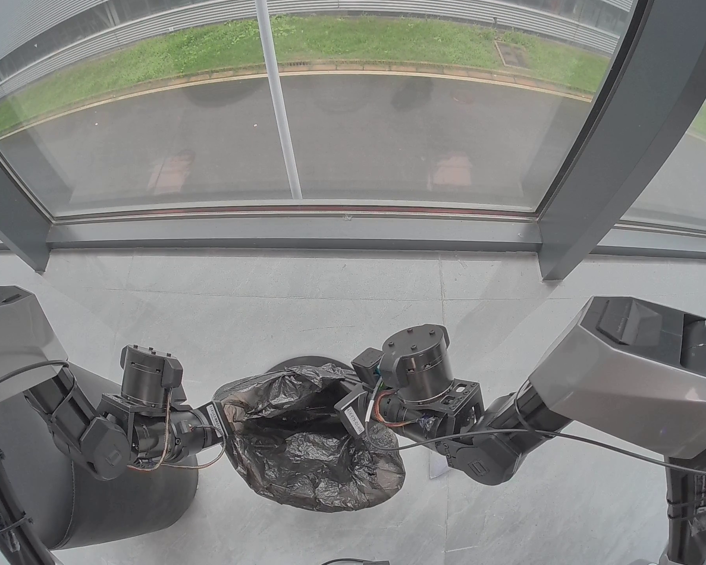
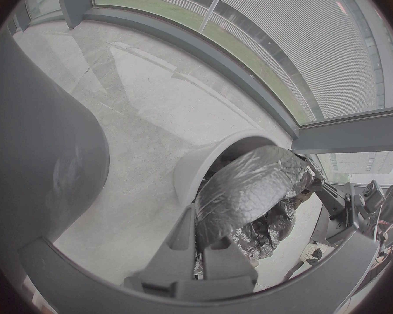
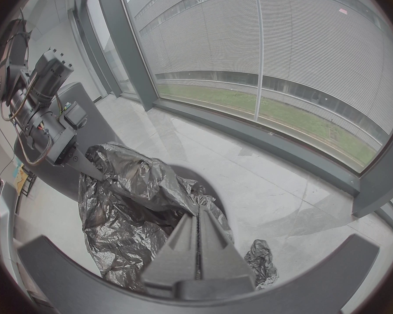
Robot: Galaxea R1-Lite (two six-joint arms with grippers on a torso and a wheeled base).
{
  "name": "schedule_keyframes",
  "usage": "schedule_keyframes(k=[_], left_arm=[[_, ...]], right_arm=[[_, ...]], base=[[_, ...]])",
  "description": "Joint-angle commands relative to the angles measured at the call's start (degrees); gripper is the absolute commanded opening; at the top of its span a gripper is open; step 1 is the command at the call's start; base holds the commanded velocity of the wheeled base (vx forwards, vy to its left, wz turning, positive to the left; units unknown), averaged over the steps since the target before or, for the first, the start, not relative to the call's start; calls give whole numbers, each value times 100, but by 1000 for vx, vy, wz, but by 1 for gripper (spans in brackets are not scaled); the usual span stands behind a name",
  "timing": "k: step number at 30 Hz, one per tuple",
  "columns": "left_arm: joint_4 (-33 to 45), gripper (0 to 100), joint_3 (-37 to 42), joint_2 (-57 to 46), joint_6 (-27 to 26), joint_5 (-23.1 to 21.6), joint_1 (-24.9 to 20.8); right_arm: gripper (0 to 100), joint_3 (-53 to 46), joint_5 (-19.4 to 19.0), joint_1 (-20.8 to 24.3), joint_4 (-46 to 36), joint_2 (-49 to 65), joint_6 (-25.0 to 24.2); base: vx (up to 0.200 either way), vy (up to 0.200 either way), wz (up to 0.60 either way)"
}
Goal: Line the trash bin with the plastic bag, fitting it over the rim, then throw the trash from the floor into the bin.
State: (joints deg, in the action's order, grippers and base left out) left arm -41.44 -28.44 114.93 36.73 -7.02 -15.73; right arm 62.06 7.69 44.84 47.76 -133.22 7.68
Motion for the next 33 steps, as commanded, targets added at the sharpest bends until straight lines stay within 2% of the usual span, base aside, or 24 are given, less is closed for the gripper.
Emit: schedule_keyframes(k=[1,9,19,33], left_arm=[[-119,0,-12,64,1,-1,-1],[-717,0,-118,337,-8,8,-1],[-726,0,-276,477,-280,61,52],[-734,0,-144,425,-333,78,70]], right_arm=[[0,-107,162,-10,49,305,14],[0,8,294,-124,58,217,49],[0,-36,294,-388,66,200,67],[0,-485,294,-432,181,217,85]], base=[[0,0,0],[0,0,0],[0,0,0],[0,0,0]])
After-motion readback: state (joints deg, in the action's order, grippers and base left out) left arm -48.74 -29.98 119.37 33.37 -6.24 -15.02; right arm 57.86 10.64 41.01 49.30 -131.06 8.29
